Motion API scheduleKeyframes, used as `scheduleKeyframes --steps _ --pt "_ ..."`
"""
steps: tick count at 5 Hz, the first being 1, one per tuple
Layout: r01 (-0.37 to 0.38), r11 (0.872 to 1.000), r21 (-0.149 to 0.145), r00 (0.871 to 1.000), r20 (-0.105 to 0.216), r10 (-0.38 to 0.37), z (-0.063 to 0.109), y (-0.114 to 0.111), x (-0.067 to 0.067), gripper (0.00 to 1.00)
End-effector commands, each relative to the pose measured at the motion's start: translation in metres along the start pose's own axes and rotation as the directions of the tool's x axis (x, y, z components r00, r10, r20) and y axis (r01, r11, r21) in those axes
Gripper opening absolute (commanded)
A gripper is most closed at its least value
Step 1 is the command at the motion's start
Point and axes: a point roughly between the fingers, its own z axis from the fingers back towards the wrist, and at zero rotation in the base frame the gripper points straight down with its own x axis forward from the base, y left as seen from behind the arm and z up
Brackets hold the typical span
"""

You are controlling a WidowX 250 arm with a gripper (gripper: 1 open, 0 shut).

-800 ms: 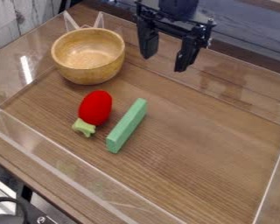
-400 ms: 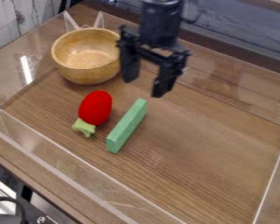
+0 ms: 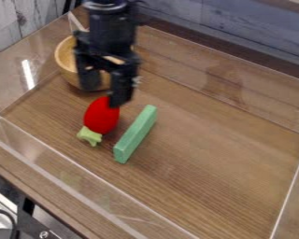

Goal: Move the red object to the right side of the table

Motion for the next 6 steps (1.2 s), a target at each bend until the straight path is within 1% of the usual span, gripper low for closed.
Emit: scheduleKeyframes --steps 1,2,4,6 --pt "-0.005 1.000 0.018 0.999 0.046 0.004 0.004 0.018 -0.010 1.00" --pt "0.000 1.000 0.011 0.999 0.051 0.000 -0.008 0.021 -0.013 1.00" --pt "-0.015 1.000 -0.004 0.997 0.070 0.015 -0.026 0.023 -0.007 1.00" --pt "-0.051 0.999 -0.017 0.995 0.087 0.053 -0.042 0.028 0.001 1.00"
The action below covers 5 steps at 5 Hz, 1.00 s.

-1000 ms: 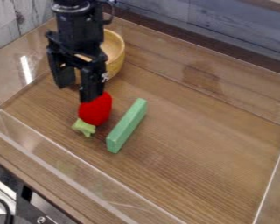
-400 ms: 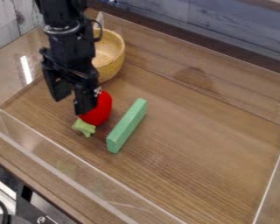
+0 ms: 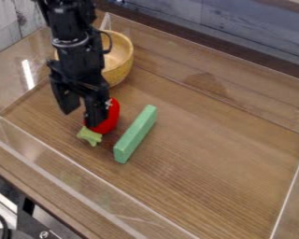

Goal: Move the red object to the right side of the table

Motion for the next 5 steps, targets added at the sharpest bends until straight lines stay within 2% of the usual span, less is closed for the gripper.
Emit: scheduleKeyframes --steps 1,3,5 --pt "-0.027 1.000 0.005 0.999 0.038 0.027 0.002 0.005 0.006 1.00" --pt "-0.058 0.998 -0.005 0.996 0.064 0.058 -0.004 0.009 0.014 1.00" --pt "-0.078 0.997 -0.025 0.994 0.077 0.079 -0.002 0.011 0.018 1.00"
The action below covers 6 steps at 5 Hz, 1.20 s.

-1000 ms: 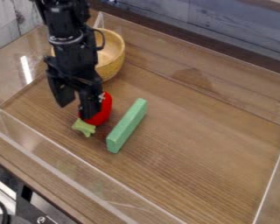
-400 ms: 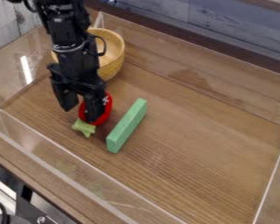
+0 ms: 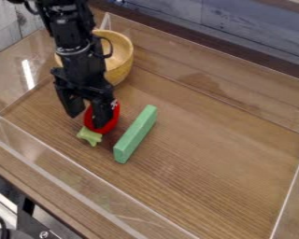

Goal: Move the red object to the right side of the table

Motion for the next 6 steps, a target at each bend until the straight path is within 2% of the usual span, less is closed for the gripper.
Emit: scheduleKeyframes --steps 1,5,6 --pt "-0.020 1.000 0.010 0.999 0.035 0.020 0.0062 0.0069 0.0074 1.00" --pt "-0.048 0.999 -0.005 0.998 0.031 0.048 0.0033 0.0094 0.0108 1.00" --pt "-0.053 0.999 -0.003 0.998 0.028 0.053 -0.0012 0.0090 0.0119 0.00"
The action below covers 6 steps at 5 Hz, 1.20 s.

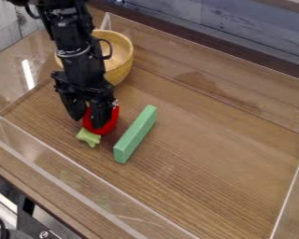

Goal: Move the red object to the right side of the table

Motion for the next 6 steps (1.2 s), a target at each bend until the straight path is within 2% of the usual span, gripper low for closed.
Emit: scheduleKeyframes --steps 1,3,4,5,6 --pt "-0.004 1.000 0.017 0.999 0.040 0.003 0.011 0.003 0.009 0.00" --pt "-0.026 1.000 -0.003 0.999 0.047 0.026 0.029 -0.004 0.011 0.00" --pt "-0.033 0.999 -0.017 0.998 0.061 0.034 0.041 -0.010 0.013 0.00" --pt "-0.034 0.999 -0.038 0.995 0.089 0.037 0.062 -0.024 0.020 0.00" --pt "-0.013 0.997 -0.070 0.993 0.112 0.021 0.083 -0.052 0.027 0.00"
